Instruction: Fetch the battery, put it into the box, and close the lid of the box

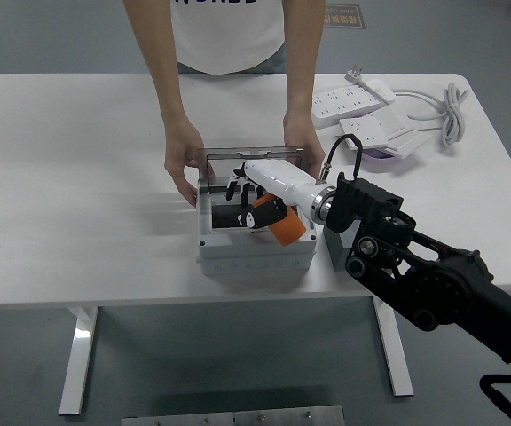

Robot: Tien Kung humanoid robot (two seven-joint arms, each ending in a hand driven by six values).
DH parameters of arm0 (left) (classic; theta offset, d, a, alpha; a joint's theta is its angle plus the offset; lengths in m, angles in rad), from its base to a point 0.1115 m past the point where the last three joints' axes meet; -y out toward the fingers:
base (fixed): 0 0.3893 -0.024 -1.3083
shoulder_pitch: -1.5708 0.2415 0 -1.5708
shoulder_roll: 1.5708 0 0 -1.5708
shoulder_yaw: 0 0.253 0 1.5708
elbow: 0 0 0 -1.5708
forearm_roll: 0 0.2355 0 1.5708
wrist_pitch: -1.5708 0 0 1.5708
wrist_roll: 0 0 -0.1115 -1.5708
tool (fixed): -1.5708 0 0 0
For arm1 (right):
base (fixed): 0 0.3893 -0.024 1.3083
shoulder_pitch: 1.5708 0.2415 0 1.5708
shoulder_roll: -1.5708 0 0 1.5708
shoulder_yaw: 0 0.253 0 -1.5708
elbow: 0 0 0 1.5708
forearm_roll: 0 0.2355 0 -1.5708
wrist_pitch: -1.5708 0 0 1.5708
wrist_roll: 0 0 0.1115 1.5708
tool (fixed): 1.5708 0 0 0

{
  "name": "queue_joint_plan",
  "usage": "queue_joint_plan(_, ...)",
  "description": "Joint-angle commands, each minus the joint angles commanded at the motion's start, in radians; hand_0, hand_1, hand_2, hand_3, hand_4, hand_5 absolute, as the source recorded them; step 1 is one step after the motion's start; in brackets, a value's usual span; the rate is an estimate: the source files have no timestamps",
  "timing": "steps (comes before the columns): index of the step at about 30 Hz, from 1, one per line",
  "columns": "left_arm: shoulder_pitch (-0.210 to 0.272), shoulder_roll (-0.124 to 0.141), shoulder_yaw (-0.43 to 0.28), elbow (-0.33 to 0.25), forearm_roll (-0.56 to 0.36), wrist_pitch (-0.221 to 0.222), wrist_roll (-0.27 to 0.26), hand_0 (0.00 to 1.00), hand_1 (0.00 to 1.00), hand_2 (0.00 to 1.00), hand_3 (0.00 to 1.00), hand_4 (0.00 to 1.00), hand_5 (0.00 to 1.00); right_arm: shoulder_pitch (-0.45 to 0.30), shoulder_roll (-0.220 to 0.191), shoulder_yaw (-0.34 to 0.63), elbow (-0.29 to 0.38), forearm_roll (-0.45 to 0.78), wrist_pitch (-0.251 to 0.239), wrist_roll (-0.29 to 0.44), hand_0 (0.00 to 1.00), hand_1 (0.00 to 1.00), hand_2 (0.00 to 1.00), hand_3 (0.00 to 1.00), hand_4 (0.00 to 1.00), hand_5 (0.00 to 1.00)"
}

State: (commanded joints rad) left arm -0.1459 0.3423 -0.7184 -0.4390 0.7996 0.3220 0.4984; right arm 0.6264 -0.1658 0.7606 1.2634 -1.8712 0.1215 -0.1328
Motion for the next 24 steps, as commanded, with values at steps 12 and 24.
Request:
queue_joint_plan(12, -0.002, 0.0, -0.004, 0.0, 0.007, 0.001, 0.002, 0.623, 0.696, 0.585, 0.586, 0.58, 0.002, -0.003, 0.0, 0.0, -0.006, 0.003, -0.012, 0.011, 0.368, 0.36, 0.455, 0.533, 0.768, 0.155)
queue_joint_plan(24, -0.006, 0.0, -0.007, 0.001, 0.014, 0.003, 0.0, 0.623, 0.695, 0.579, 0.585, 0.576, 0.002, -0.006, 0.002, -0.006, -0.012, -0.001, -0.035, 0.034, 0.363, 0.374, 0.455, 0.53, 0.776, 0.165)
